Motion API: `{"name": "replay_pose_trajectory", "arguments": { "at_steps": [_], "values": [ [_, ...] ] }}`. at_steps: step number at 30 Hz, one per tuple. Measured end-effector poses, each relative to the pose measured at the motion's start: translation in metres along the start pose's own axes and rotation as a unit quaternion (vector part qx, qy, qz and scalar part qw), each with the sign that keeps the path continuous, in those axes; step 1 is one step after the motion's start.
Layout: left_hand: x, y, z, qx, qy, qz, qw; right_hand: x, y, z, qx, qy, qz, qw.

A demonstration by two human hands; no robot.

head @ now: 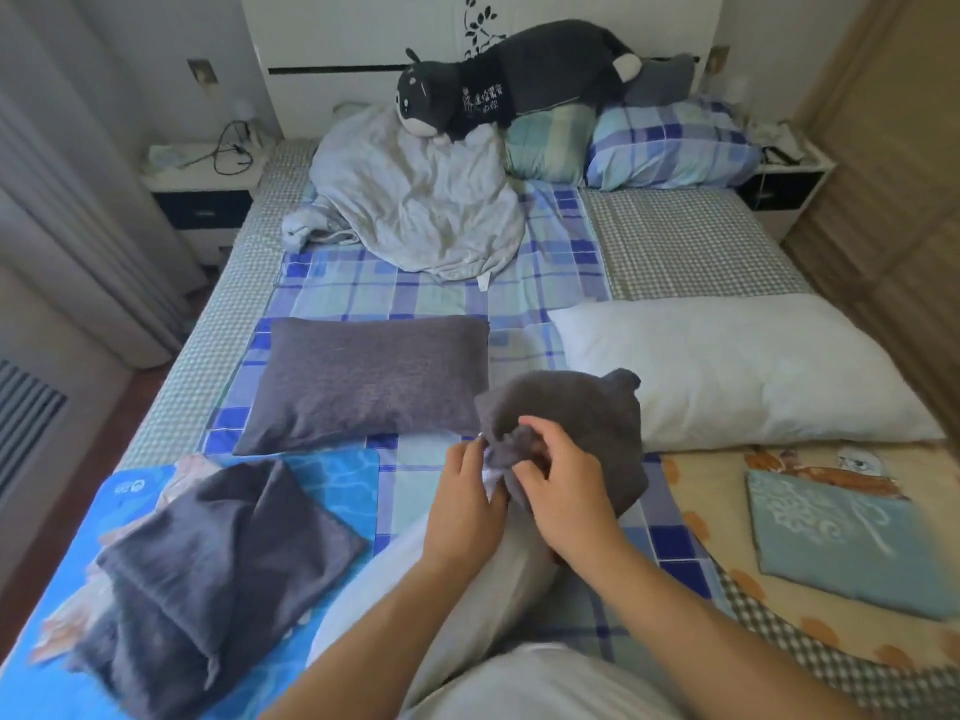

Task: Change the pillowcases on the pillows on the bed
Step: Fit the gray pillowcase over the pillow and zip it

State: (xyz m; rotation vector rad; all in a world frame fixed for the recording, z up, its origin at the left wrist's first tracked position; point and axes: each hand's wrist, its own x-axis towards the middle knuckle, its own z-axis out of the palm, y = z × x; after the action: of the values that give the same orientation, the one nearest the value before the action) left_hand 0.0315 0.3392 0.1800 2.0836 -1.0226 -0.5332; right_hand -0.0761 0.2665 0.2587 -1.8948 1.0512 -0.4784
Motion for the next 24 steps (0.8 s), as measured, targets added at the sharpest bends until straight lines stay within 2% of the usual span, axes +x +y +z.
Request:
{"name": "replay_pose_trajectory", "arguments": {
  "at_steps": [2, 5, 8, 11, 13, 14, 15, 16, 17, 19, 20, 21, 22, 23, 24],
  "values": [
    [-0.001, -0.007, 0.01, -0.032, 0.015, 0.009, 0.999, 0.0, 0.006, -0.003, -0.03, -0.036, 0.033, 0.998],
    [0.021, -0.01, 0.002, -0.002, 0.012, 0.059, 0.998, 0.009, 0.018, -0.008, -0.031, -0.042, 0.099, 0.994],
    [0.047, -0.008, -0.025, -0.022, -0.149, 0.025, 0.988, 0.028, 0.037, -0.023, 0.091, -0.041, 0.208, 0.973],
    [0.066, -0.002, -0.043, -0.113, -0.318, -0.027, 0.941, 0.045, 0.052, -0.039, 0.161, -0.071, 0.266, 0.948],
    [0.073, 0.006, -0.047, -0.064, -0.4, -0.02, 0.914, 0.053, 0.056, -0.042, 0.199, -0.109, 0.298, 0.927],
    [0.077, 0.008, -0.047, 0.009, -0.421, 0.002, 0.907, 0.056, 0.058, -0.044, 0.228, -0.126, 0.315, 0.913],
    [0.08, 0.008, -0.046, 0.06, -0.418, 0.027, 0.906, 0.057, 0.059, -0.046, 0.259, -0.15, 0.32, 0.899],
    [0.083, 0.007, -0.044, 0.063, -0.398, 0.031, 0.915, 0.057, 0.062, -0.049, 0.271, -0.183, 0.308, 0.893],
    [0.085, 0.006, -0.043, 0.007, -0.373, 0.006, 0.928, 0.055, 0.064, -0.051, 0.242, -0.221, 0.284, 0.901],
    [0.089, 0.004, -0.038, -0.138, -0.315, -0.086, 0.935, 0.046, 0.067, -0.049, 0.054, -0.263, 0.194, 0.944],
    [0.091, 0.006, -0.035, -0.172, -0.296, -0.111, 0.933, 0.043, 0.072, -0.044, -0.034, -0.244, 0.155, 0.957],
    [0.092, 0.009, -0.034, -0.172, -0.282, -0.117, 0.937, 0.04, 0.074, -0.039, -0.07, -0.202, 0.133, 0.968],
    [0.093, 0.012, -0.033, -0.153, -0.274, -0.108, 0.943, 0.039, 0.076, -0.033, -0.049, -0.143, 0.135, 0.979],
    [0.094, 0.012, -0.031, -0.147, -0.279, -0.095, 0.944, 0.039, 0.078, -0.031, 0.028, -0.077, 0.157, 0.984],
    [0.094, 0.012, -0.033, -0.146, -0.297, -0.082, 0.94, 0.042, 0.082, -0.032, 0.142, -0.025, 0.193, 0.971]
  ]
}}
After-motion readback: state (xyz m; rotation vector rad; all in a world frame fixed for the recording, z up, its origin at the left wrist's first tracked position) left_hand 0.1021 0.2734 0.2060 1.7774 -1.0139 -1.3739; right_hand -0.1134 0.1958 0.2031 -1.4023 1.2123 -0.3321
